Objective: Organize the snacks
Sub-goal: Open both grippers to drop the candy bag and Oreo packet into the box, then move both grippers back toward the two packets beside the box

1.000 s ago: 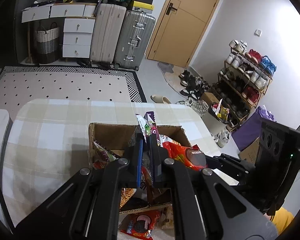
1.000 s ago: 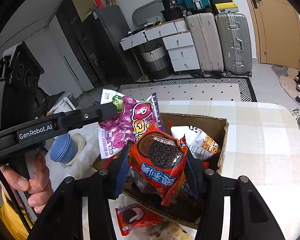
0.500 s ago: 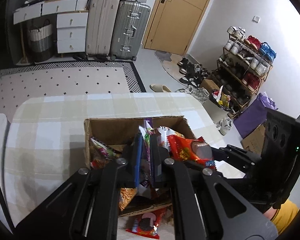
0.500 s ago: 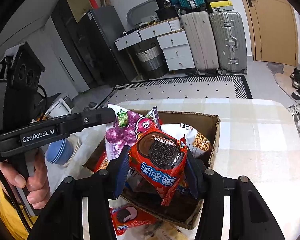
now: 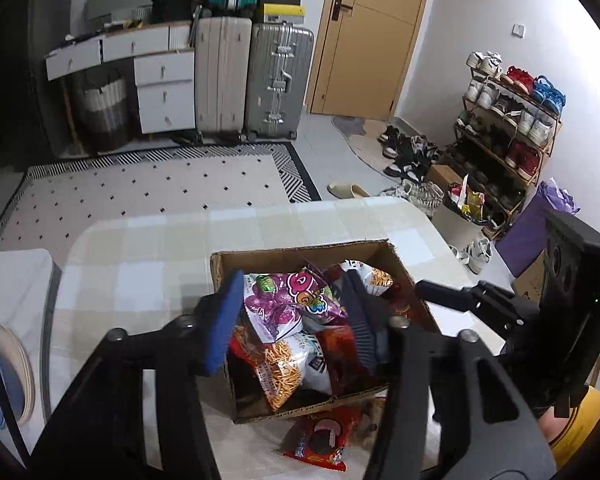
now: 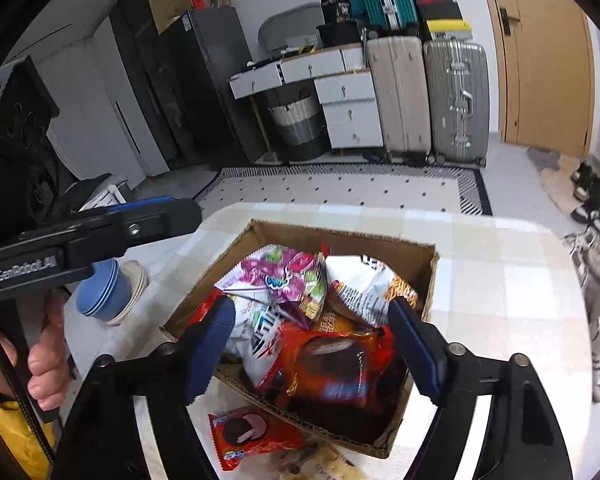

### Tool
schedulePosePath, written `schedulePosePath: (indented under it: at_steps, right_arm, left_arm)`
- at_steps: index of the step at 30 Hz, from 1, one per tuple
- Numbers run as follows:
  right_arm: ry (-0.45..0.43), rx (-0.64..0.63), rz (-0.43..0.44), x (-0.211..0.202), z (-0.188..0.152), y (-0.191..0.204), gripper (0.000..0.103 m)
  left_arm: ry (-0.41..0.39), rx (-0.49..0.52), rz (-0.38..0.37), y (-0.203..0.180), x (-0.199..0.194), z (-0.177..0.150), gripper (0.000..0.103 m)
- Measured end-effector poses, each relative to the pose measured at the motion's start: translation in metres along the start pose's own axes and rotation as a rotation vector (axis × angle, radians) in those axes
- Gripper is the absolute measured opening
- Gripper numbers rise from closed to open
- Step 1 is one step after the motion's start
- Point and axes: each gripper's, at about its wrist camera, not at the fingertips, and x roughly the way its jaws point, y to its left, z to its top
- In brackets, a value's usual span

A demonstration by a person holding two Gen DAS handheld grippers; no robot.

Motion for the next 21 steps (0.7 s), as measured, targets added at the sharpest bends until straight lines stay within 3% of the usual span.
schedulePosePath:
  at_steps: [1, 7, 13, 21]
  right_arm:
    - [-0.008, -0.001, 0.001, -0.004, 0.000, 0.001, 0.081]
    - [-0.046, 0.005, 0.008, -0.030, 0.004, 0.007, 0.081]
    - [-0.093, -0.004, -0.003, -0.069, 0.004, 0.019, 0.081]
    - [-0.194, -0.035, -0.030, -0.140, -0.005, 0.043, 0.086]
  left_arm:
    - [-0.003, -0.004, 0.002, 0.001, -0.006, -0.001, 0.059]
    - [-0.036, -0.001, 0.007, -0.002, -0.047, -0.010, 0.062]
    - [-0.106, -0.008, 0.012, -0.021, -0.100, -0.016, 0.079]
    - [-0.175, 0.056, 0.037, -0.061, -0.181, -0.035, 0.083]
